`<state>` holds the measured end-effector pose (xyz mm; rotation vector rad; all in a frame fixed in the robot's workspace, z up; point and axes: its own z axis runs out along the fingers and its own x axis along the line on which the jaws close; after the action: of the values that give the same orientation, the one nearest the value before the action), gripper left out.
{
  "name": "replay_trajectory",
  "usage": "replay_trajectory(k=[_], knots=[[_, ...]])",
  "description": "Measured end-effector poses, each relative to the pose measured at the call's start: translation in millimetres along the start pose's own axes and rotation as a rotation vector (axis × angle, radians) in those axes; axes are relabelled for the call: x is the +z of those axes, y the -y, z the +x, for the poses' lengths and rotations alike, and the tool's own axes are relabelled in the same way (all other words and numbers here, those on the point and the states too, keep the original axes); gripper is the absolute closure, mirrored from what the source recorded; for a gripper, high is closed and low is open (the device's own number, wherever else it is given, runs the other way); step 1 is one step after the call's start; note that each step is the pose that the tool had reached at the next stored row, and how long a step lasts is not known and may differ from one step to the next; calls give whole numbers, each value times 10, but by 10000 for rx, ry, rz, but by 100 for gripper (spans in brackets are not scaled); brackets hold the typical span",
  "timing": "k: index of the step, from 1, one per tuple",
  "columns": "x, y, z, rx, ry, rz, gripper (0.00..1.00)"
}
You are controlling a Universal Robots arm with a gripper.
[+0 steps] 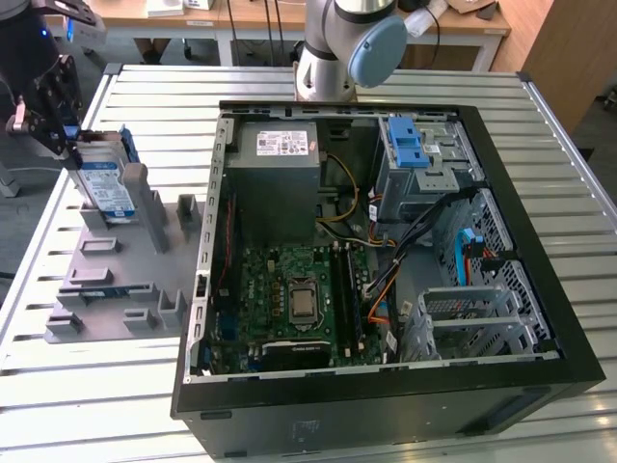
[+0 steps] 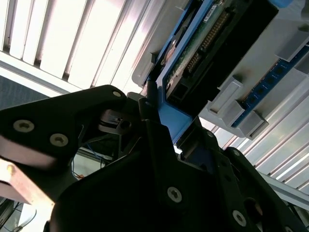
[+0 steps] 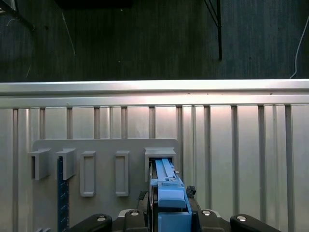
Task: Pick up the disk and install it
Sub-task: 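Pick up the disk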
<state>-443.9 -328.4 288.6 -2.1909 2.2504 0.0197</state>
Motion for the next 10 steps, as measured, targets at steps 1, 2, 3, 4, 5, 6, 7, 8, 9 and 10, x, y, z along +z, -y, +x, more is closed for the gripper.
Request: replay_trajectory(k=[1,2,3,4,5,6,7,8,9,10], knots=[[0,0,0,1,0,0,59],[1,0,0,0,0,0,59],[1,0,0,0,0,1,59],[1,0,0,0,0,0,59],[1,0,0,0,0,1,59],[-2,0,0,1,1,2,59],[-10,0,0,0,1,1,59],[-15,0,0,0,0,1,59],[-15,0,0,0,1,3,59],[-15,0,0,0,1,4,59]])
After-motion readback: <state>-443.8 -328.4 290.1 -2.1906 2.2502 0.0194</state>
